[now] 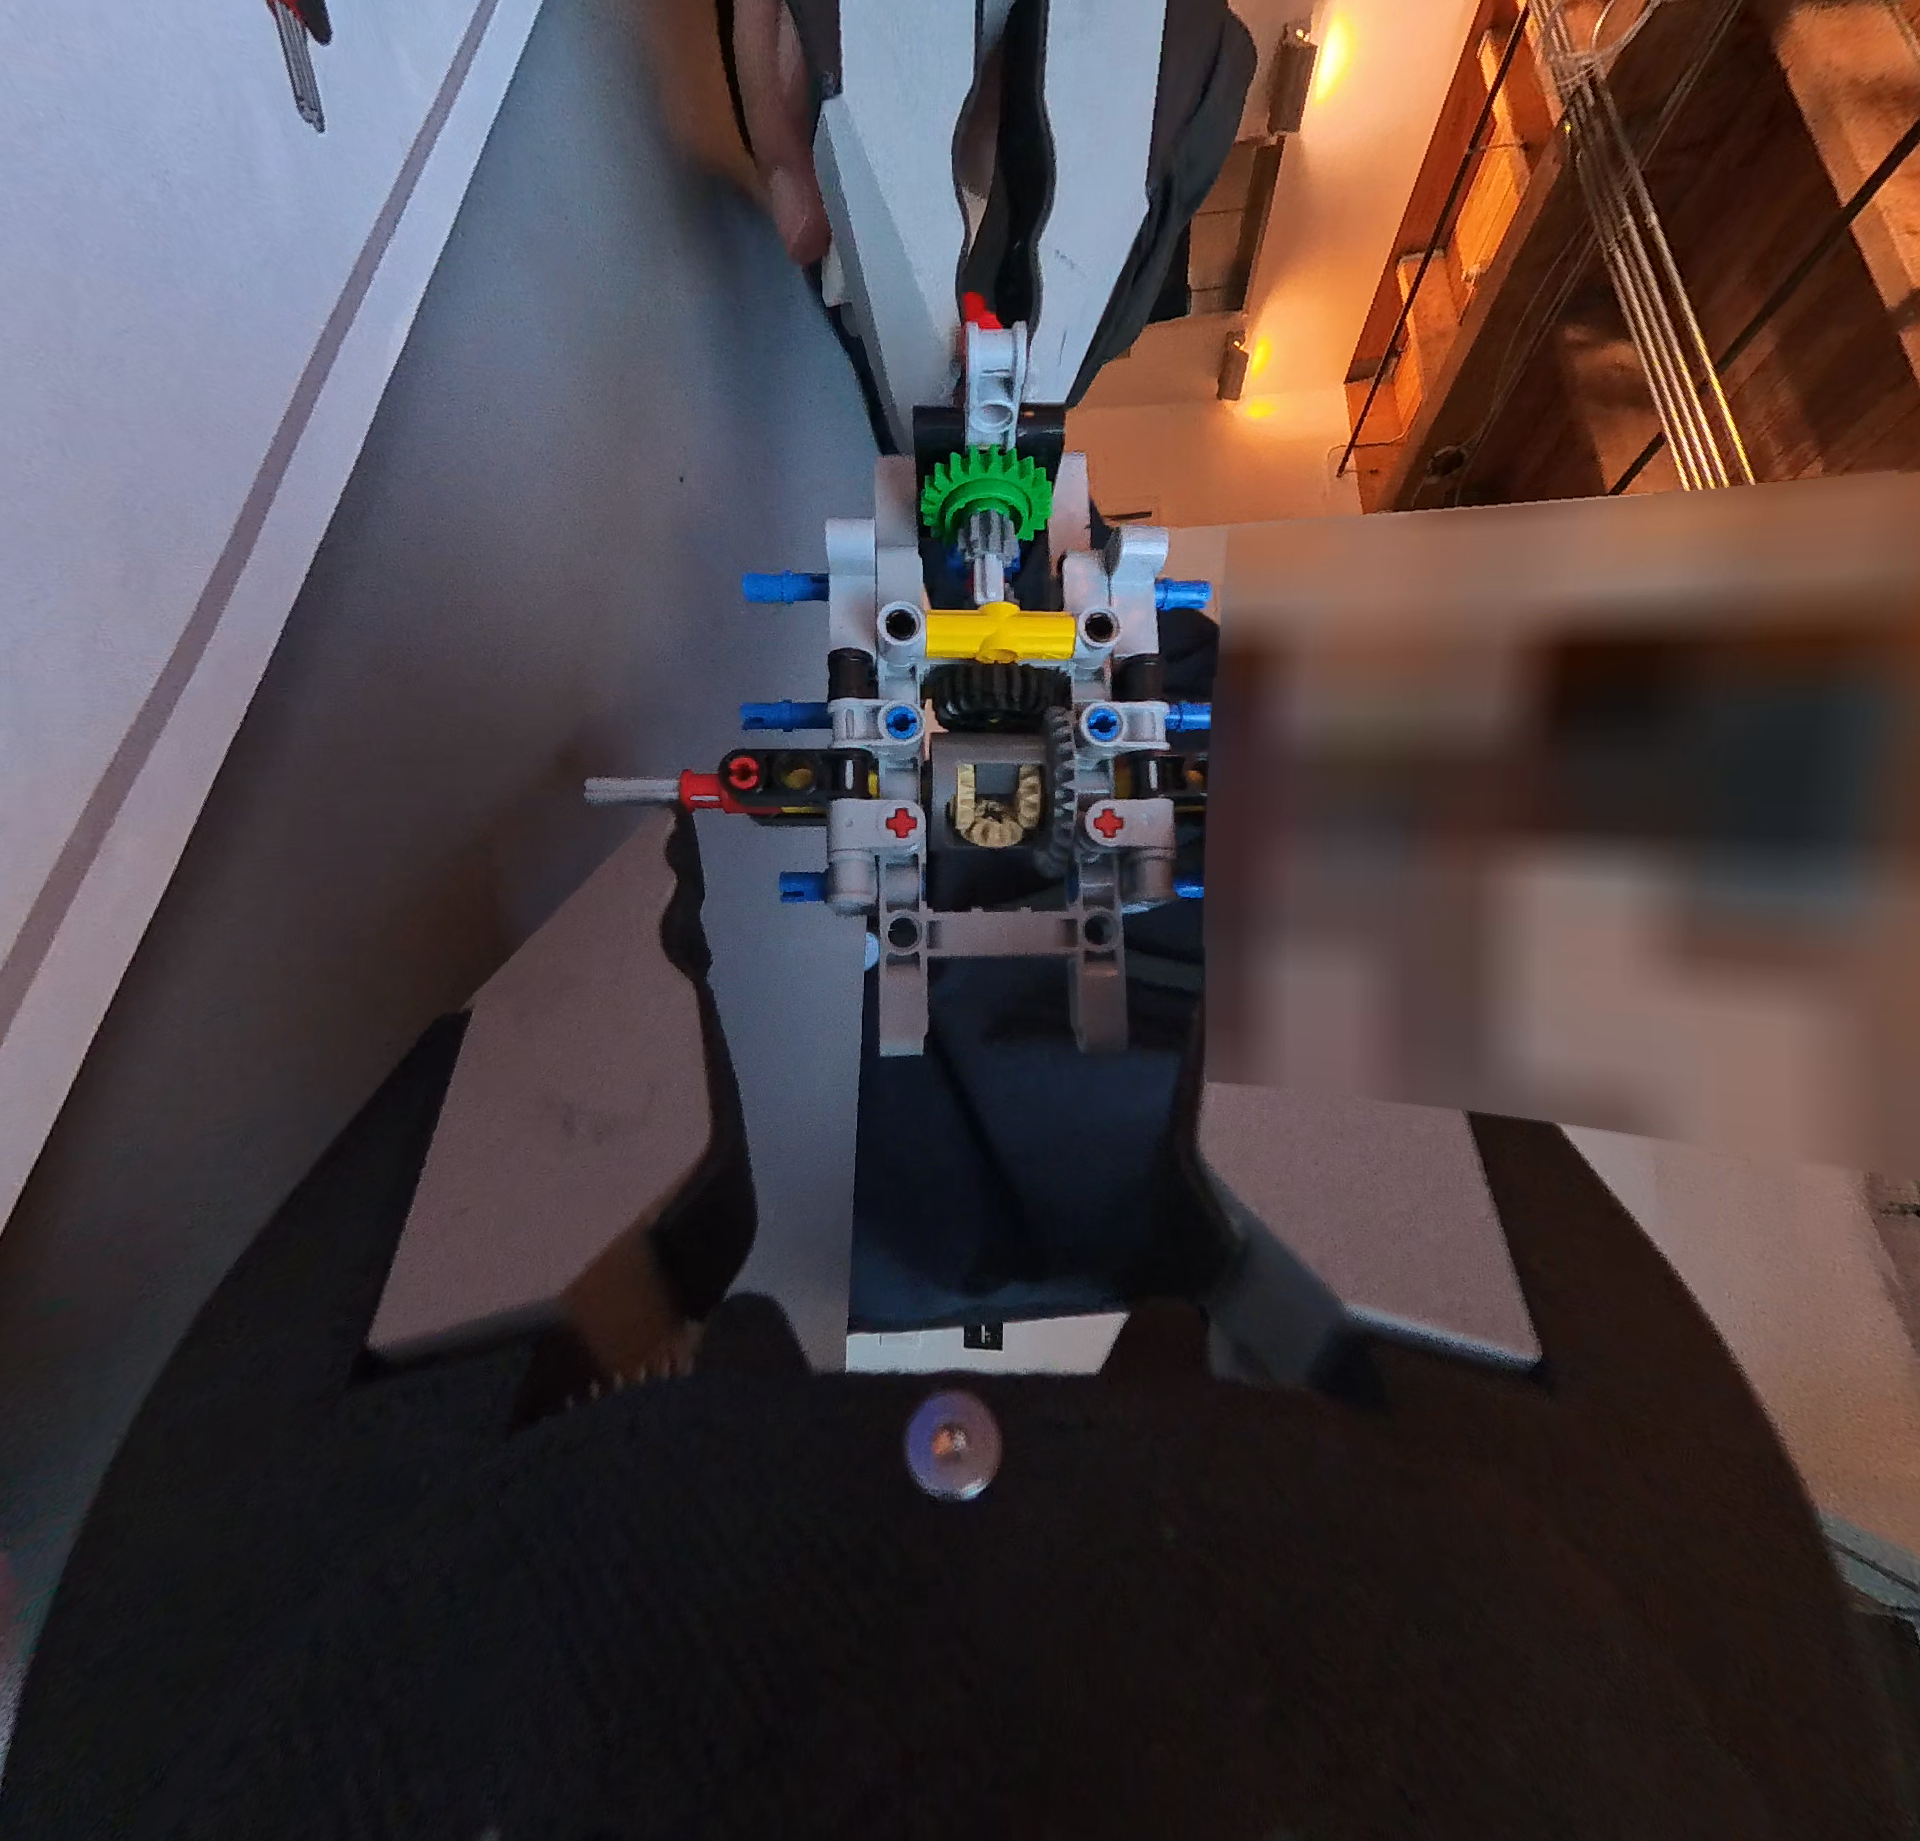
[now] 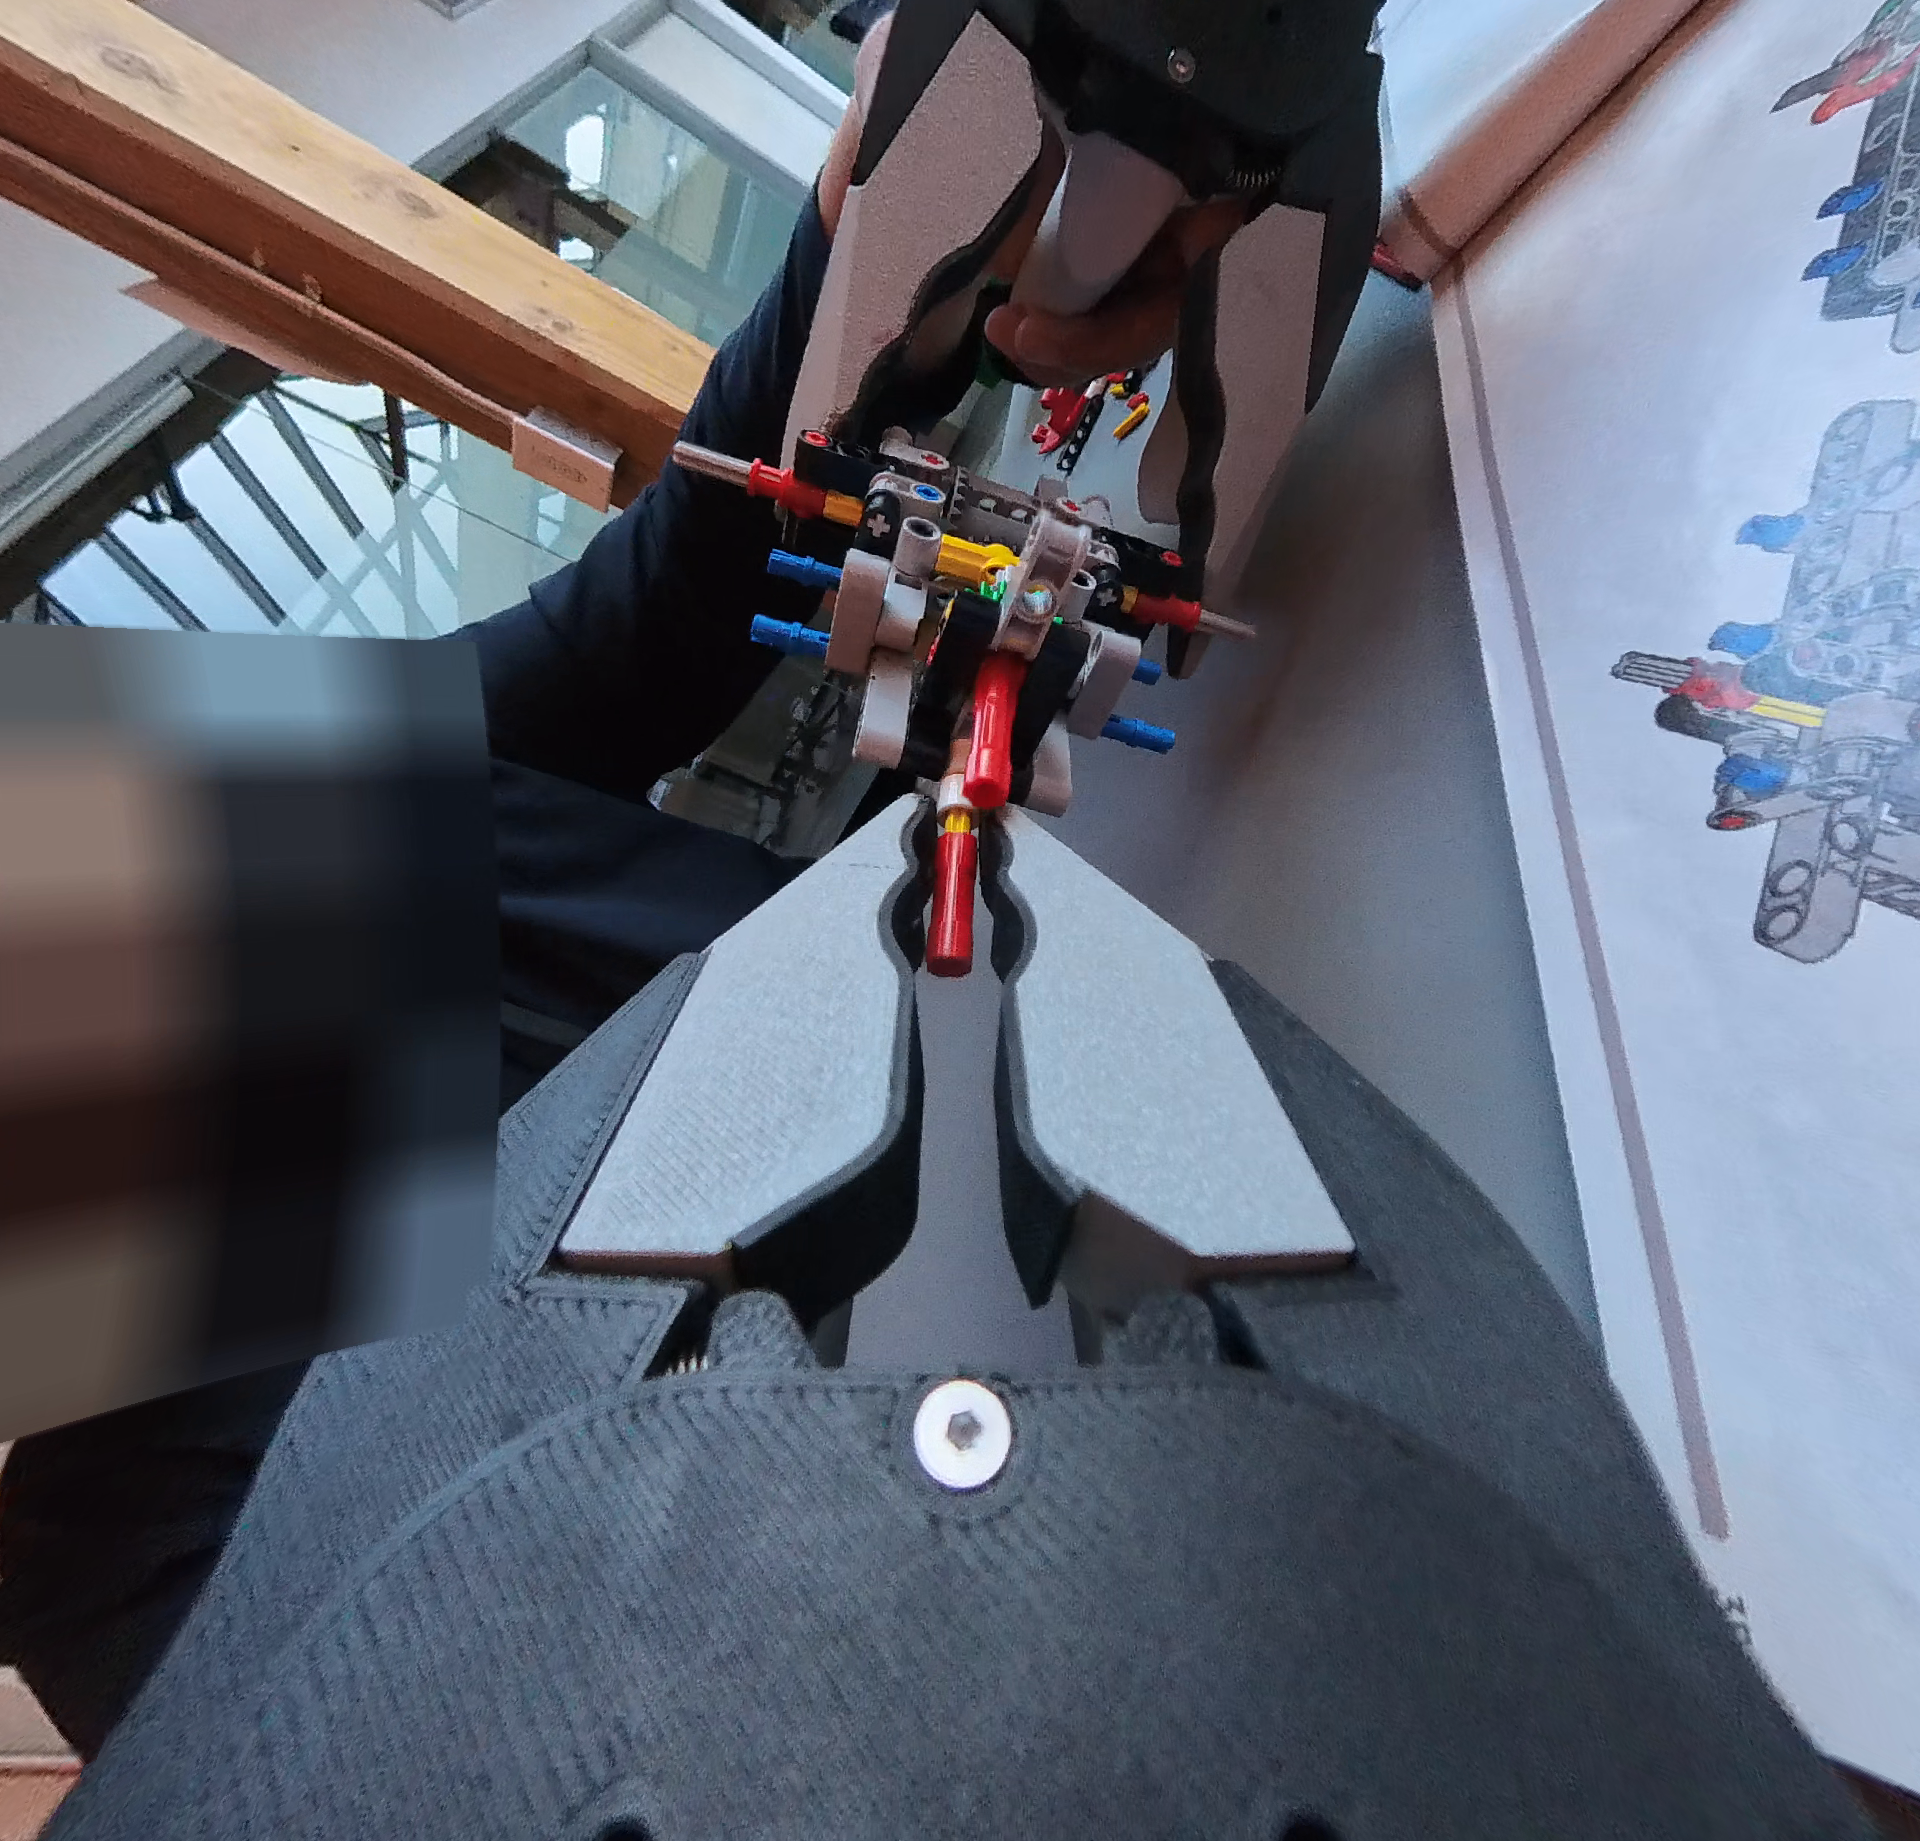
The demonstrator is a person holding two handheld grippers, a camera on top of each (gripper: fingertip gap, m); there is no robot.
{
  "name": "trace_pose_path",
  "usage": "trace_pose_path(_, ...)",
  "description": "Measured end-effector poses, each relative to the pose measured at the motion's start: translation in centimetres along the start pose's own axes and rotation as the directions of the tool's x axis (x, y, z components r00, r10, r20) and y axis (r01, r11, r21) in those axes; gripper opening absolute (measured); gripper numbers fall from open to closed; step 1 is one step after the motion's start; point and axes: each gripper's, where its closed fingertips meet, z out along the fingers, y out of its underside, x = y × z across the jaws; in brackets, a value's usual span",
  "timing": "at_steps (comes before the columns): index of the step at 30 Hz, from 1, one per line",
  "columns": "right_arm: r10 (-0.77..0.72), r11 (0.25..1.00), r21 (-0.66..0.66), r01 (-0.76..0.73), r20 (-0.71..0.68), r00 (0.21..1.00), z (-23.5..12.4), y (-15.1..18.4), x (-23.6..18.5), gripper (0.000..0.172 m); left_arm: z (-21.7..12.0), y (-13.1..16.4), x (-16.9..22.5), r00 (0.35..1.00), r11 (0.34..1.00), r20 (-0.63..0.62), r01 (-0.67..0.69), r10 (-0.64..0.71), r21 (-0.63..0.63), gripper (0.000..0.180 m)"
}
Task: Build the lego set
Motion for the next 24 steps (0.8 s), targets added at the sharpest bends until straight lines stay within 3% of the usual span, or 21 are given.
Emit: trace_pose_path(24, 0.002, 1.000, -0.018, -0.002, -0.009, 1.000, 0.51, 0.25, 0.60, 0.004, 0.00, 0.50, -0.85, 1.000, 1.000, -0.015, -0.026, 0.026, -0.015, 0.095)
